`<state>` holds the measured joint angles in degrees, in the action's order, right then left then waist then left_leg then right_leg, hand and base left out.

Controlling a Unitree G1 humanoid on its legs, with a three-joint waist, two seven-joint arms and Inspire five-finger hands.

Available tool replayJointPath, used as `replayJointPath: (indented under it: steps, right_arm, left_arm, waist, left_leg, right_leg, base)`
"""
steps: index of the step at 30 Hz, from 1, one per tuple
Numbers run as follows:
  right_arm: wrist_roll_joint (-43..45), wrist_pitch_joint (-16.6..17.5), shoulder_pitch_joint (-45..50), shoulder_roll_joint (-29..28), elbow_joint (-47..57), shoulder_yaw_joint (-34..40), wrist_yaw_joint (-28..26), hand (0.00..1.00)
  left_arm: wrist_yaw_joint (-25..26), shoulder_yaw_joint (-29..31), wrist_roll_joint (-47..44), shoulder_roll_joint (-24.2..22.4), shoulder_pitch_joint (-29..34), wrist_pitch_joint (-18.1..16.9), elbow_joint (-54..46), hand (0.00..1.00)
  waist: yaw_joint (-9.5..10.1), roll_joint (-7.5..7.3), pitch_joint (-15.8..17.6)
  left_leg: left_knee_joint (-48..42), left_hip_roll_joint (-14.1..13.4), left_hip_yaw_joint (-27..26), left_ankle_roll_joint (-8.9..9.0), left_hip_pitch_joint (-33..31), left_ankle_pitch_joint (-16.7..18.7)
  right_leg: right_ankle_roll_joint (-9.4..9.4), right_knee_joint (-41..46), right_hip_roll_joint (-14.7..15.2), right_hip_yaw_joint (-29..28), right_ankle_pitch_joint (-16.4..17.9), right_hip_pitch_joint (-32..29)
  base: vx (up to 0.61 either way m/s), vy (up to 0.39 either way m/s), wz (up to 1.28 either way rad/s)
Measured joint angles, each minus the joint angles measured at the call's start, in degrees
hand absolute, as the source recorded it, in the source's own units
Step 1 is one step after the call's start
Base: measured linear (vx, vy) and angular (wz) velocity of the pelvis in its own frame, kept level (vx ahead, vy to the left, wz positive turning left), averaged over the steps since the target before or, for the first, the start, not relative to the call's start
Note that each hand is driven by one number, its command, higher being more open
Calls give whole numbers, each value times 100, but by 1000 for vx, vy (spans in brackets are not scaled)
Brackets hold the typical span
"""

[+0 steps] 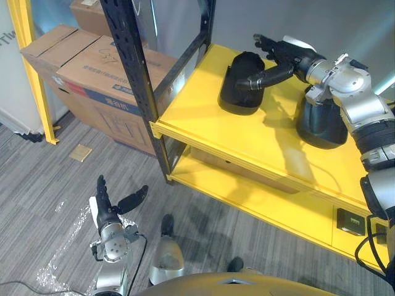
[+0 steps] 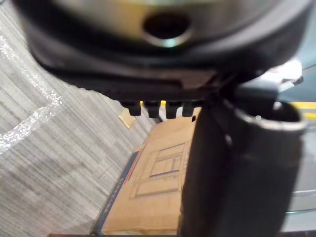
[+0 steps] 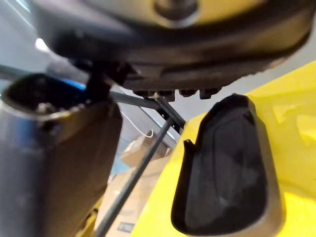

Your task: Walk over and take three plastic housings, then place them on the shelf

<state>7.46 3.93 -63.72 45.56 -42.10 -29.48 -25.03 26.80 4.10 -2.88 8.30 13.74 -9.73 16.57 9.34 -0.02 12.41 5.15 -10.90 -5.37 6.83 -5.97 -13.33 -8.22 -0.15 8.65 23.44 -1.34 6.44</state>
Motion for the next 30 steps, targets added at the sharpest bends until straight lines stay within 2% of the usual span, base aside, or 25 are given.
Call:
replayJointPath:
  steps: [4,7,11,13,20,30]
  right_arm:
    - [-173,-18,-386,-55,-450,-194,-78,100]
    - [-437,-19,-902,-49,-740,-197,-27,100]
    - [-476,-110,-1042,-33,-857,-194,197,100]
    - [-477,-280,-1146,-34,-999,-193,267,100]
    - [-475,-462,-1395,-26,-1228,-132,445,100]
    - [-479,-493,-1521,-5,-1229,-18,599,100]
  left_arm:
    - [-128,-32,127,40,-137,-2,375,100]
    - [-335,-156,105,38,-252,-1,799,100]
    - [-554,-155,48,38,-234,1,1216,100]
    - [-633,-155,-53,37,-218,2,1366,100]
    - [-637,-152,-214,23,-197,0,1668,100]
    - [-762,-153,-394,14,-193,-13,1672,100]
  waist:
    - [-8,89,98]
    - [-24,220,341]
    - [-22,215,481]
    - [-3,224,616]
    - [8,276,863]
    - [12,321,1023]
  left_leg:
    - [0,2,-3,-6,7,-17]
    - [1,-14,8,-11,5,-18]
    - [0,-18,36,12,-72,17]
    - [0,-6,81,-1,-122,-16]
    - [-1,62,165,-31,-159,-67]
    - [-5,50,255,-22,-276,-110]
  right_leg:
    - [1,19,7,-3,1,-3]
    - [7,102,8,-3,13,-40]
    - [18,132,6,7,21,-114]
    - [23,198,21,28,34,-157]
    - [-12,455,121,94,176,-235]
    - [7,746,150,155,357,-412]
  base:
    - [-9,0,0]
    - [-64,2,-1]
    - [-53,-2,3]
    - [-23,-4,10]
    - [-16,-10,8]
    - [-6,-37,5]
